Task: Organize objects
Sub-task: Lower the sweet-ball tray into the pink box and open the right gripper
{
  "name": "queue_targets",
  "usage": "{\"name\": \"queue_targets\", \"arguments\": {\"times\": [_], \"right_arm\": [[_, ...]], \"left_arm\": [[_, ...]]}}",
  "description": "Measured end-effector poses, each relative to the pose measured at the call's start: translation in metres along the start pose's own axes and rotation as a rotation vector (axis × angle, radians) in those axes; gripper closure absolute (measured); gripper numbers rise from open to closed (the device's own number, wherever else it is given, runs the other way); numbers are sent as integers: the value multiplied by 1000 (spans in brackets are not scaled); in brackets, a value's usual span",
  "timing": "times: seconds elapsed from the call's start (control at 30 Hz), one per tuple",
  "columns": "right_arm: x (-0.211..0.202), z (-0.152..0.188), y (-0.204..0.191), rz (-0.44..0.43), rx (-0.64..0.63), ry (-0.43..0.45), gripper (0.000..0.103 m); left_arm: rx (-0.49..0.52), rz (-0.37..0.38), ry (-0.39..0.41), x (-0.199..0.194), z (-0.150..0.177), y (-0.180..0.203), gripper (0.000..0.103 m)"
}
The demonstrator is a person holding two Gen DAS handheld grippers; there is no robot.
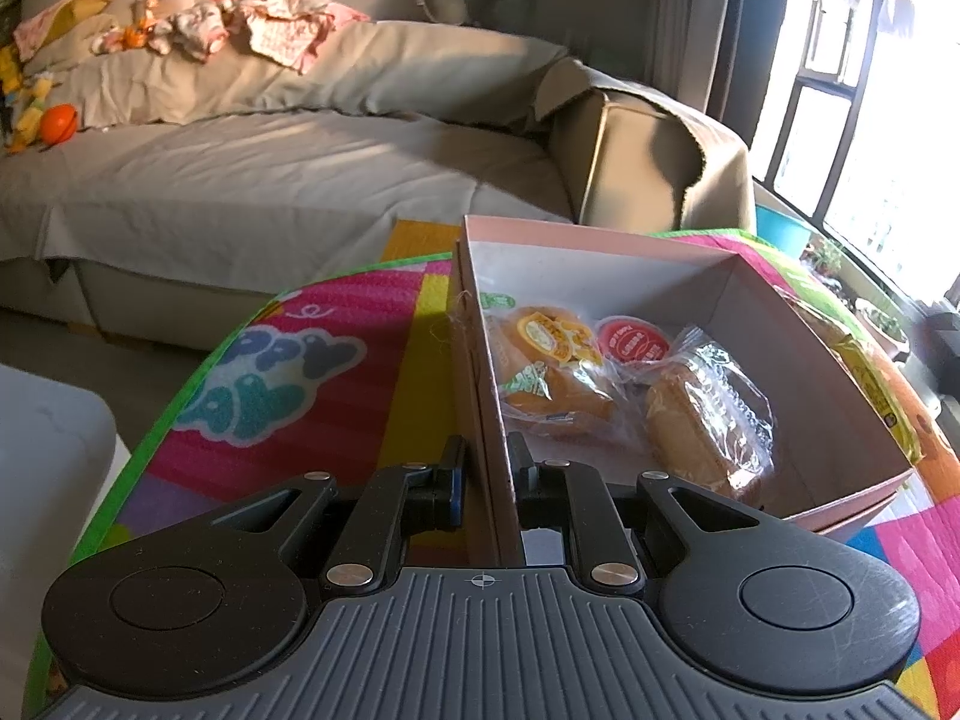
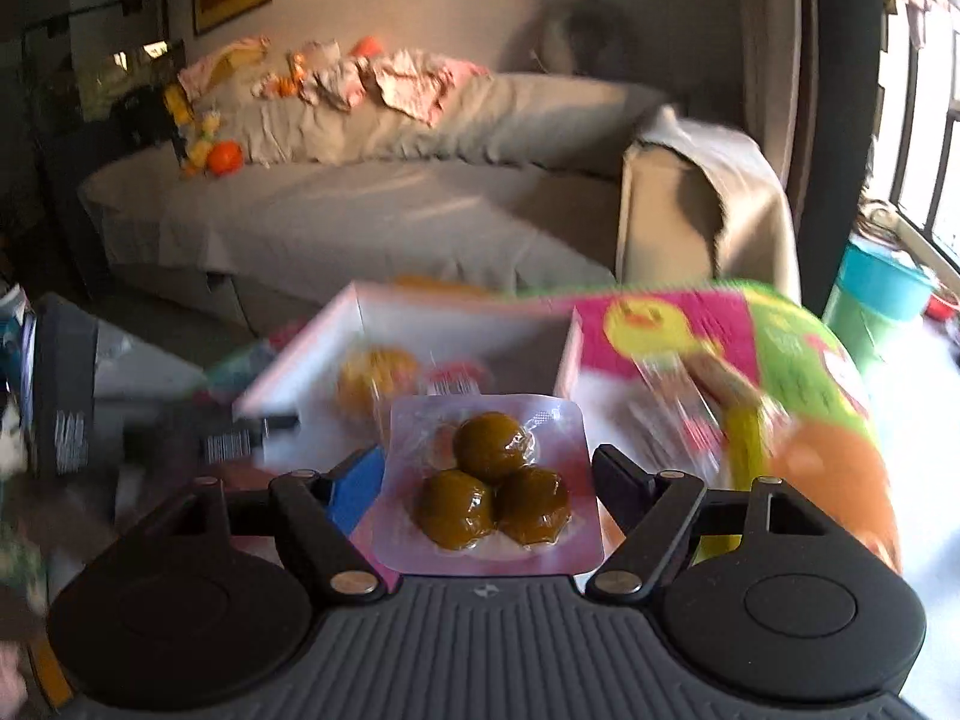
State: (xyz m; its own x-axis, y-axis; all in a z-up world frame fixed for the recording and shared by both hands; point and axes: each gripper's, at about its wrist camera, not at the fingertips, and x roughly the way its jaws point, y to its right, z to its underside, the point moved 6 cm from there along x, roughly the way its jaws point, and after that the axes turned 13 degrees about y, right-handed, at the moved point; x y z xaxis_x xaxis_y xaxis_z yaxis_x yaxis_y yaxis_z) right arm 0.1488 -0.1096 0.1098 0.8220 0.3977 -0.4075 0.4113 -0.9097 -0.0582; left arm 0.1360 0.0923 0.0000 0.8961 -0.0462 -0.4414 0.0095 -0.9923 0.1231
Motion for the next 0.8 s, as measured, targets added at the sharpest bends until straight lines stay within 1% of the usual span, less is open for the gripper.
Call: {"name": "queue_targets", "arguments": {"times": [0.1,0.23,0.27,0.33,0.37,0.47,0.57,0.67,0.8], "right_arm": [[40,-15,-10,-19,23,-14,26],[88,-33,-19,5,45,6,26],[97,-36,-19,6,57,15,26],[111,-38,-16,-12,83,4,23],[114,-38,-12,-5,104,0,21],[110,-34,4,14,125,1,21],[92,-27,31,68,128,10,21],[72,-19,69,143,139,16,18],[60,-11,126,264,173,1,18]], "left_arm": [[-3,3,2,-1,0,0,87],[-3,4,2,-1,1,-1,87],[-3,5,2,-1,1,-1,87],[-4,9,4,-1,1,-1,86],[-8,14,6,-1,1,-2,86],[-18,19,10,-1,2,-3,86],[-22,16,12,0,2,-2,86],[-30,17,13,0,3,-4,86],[-35,10,12,1,3,-4,86]]}}
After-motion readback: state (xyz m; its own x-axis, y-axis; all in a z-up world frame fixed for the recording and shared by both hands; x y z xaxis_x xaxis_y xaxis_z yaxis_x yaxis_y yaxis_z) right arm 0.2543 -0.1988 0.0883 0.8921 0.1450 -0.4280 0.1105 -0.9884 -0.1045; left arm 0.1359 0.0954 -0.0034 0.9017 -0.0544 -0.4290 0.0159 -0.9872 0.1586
